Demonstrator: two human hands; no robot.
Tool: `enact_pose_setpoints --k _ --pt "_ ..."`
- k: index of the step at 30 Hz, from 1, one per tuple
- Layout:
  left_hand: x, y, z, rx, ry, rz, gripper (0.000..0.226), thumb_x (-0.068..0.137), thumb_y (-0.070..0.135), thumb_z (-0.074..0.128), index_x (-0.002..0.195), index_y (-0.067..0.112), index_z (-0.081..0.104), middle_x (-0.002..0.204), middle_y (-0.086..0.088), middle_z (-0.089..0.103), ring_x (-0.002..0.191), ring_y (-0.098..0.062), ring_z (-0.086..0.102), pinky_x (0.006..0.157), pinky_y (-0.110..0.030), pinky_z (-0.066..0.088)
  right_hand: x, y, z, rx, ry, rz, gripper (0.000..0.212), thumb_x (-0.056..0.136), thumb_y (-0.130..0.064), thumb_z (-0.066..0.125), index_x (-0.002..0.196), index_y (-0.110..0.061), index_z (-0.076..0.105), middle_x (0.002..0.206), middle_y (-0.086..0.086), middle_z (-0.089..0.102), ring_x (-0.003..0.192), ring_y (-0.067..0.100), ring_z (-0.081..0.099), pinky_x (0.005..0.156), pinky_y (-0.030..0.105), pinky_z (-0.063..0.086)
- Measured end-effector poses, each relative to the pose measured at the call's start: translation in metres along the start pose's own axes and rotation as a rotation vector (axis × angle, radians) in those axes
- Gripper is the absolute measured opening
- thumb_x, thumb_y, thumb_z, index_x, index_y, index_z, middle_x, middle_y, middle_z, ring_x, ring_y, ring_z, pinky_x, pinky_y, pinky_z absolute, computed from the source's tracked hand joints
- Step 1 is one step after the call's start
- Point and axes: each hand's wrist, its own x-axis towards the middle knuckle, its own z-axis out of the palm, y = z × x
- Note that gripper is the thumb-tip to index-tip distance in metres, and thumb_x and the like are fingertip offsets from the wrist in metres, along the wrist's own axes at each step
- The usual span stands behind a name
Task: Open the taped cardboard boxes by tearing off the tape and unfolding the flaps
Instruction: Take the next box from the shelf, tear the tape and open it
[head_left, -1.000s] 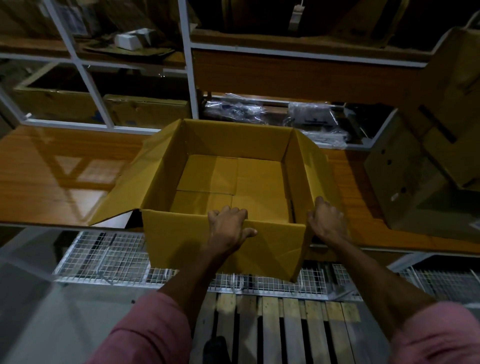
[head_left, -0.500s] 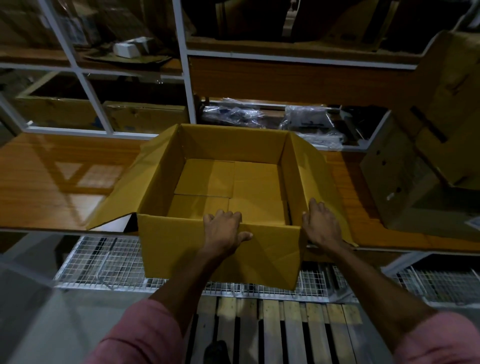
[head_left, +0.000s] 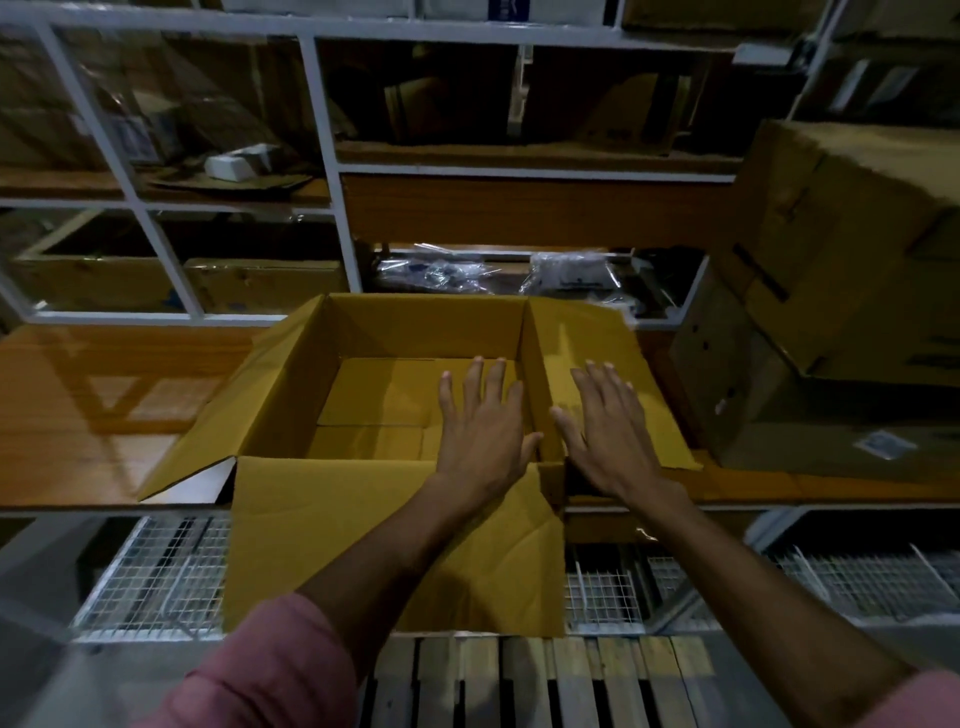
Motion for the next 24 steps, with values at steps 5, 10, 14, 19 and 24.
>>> enact_pose_setpoints --k 5,10,14,19,24 --pt "0.026 0.049 -0.019 0.0 0.116 0.068 0.071 0.099 0.064 0.044 0.153 0.019 0.035 0.169 -0.012 0.014 0.157 -0.036 0.001 0.118 -0.068 0.001 0.001 0.03 -0.057 -0.078 0.105 -0.008 0.074 0.1 -0.065 0.023 0.157 -0.02 0.028 0.166 0.009 0.025 0.156 0.026 0.01 0.126 0.051 0.004" --pt "0.112 0.116 -0.037 -0.035 0.169 0.167 0.074 0.099 0.067 0.039 0.155 0.02 0.029 0.17 -0.011 0.01 0.156 -0.036 0.001 0.118 -0.069 -0.001 0.035 0.096 -0.128 -0.121 0.258 0.076 0.073 0.1 -0.066 0.023 0.157 -0.021 0.031 0.166 0.008 0.027 0.156 0.026 0.012 0.126 0.05 0.0" --pt "0.192 0.164 -0.059 -0.106 0.278 0.281 0.07 0.099 0.065 0.042 0.154 0.021 0.032 0.167 -0.011 0.018 0.154 -0.036 0.009 0.117 -0.07 0.003 0.08 0.135 -0.188 -0.071 0.445 0.086 0.07 0.1 -0.063 0.025 0.151 -0.018 0.042 0.158 0.008 0.041 0.152 0.025 0.025 0.125 0.052 0.007" --pt "0.2 0.166 -0.079 -0.156 0.252 0.265 0.067 0.101 0.062 0.035 0.156 0.023 0.031 0.169 -0.009 0.014 0.156 -0.034 0.004 0.118 -0.069 0.001 0.099 0.131 -0.233 -0.082 0.572 0.0 0.071 0.101 -0.065 0.024 0.147 -0.017 0.048 0.147 0.012 0.053 0.142 0.029 0.04 0.119 0.058 0.019" --pt "0.258 0.205 -0.101 -0.192 0.225 0.281 0.07 0.101 0.068 0.027 0.156 0.025 0.029 0.168 -0.01 0.014 0.154 -0.039 0.004 0.116 -0.071 0.004 0.131 0.182 -0.287 -0.24 0.249 0.24 0.092 0.084 -0.086 0.001 0.16 -0.037 0.016 0.168 0.002 0.021 0.156 0.028 0.01 0.121 0.063 0.004"
